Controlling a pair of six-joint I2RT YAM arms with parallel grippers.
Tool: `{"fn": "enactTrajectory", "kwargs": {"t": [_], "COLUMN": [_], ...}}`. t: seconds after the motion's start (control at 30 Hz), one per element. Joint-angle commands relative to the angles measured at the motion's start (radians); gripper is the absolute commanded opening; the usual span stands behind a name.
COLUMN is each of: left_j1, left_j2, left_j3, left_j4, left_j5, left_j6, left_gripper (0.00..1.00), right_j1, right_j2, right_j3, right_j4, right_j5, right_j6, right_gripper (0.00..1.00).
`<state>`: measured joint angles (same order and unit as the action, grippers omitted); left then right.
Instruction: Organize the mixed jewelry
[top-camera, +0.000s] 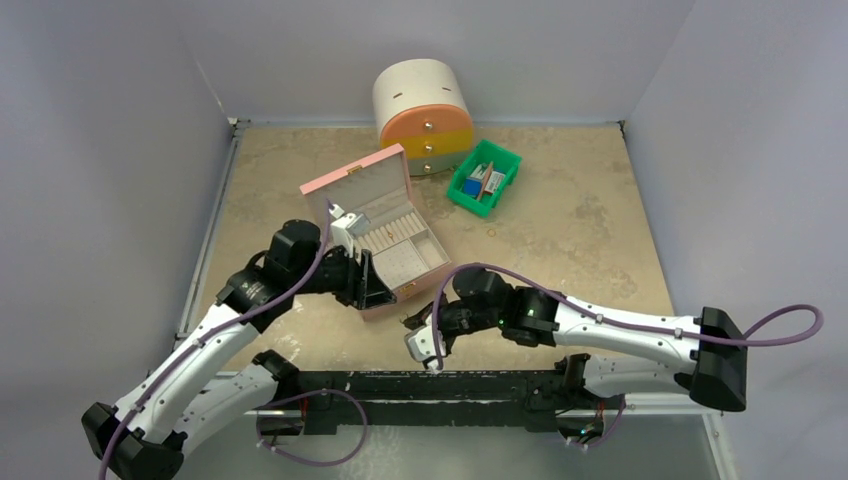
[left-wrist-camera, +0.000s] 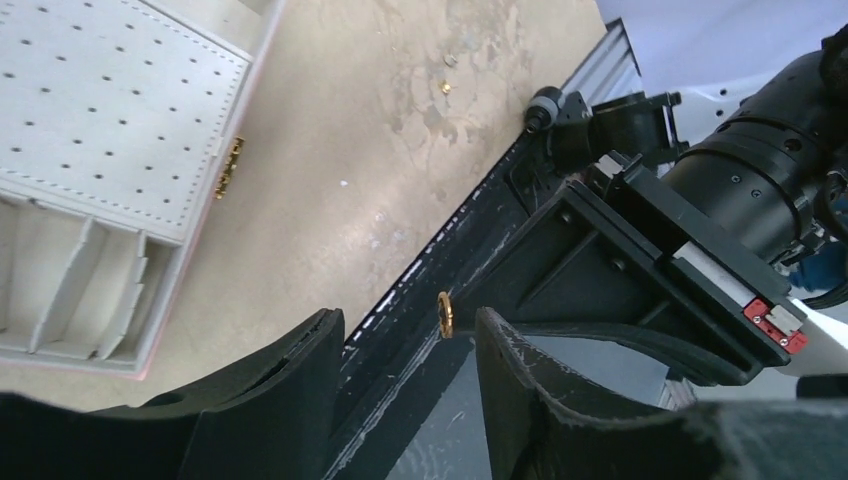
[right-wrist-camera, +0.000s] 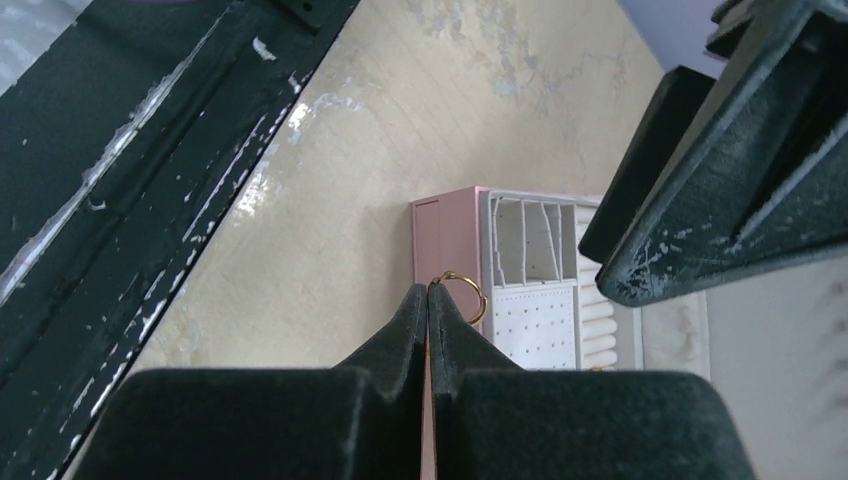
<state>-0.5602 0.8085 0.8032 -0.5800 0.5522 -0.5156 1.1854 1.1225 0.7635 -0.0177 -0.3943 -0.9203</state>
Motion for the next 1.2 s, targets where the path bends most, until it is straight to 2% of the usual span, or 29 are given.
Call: {"fn": "enactTrajectory", "kwargs": {"t": [0.0, 0.4, 1.17], "left_j1": [-0.04, -0.108, -0.144], "left_j2": [0.01, 0.077, 0.115], "left_j3": [-0.03, -0.04, -0.046], "left_j4": [0.094, 0.094, 0.114], "left_j5": [0.054, 0.003, -0.001], "left_j6": [-0.049, -0.066, -0.065], "left_gripper": [0.48, 0.39, 0.32], "right_j1": [0.02, 0.028, 0.032], "right_j2": [0.011, 0.027, 0.059], "right_j3": [0.063, 0.105, 0.127], "right_j4": [-0.085, -0.136, -0.107], "right_j5": [0.008, 0.024, 0.094], "right_j6": [-0.121, -0.15, -0.148], "right_gripper": [0.0, 0.0, 0.0]}}
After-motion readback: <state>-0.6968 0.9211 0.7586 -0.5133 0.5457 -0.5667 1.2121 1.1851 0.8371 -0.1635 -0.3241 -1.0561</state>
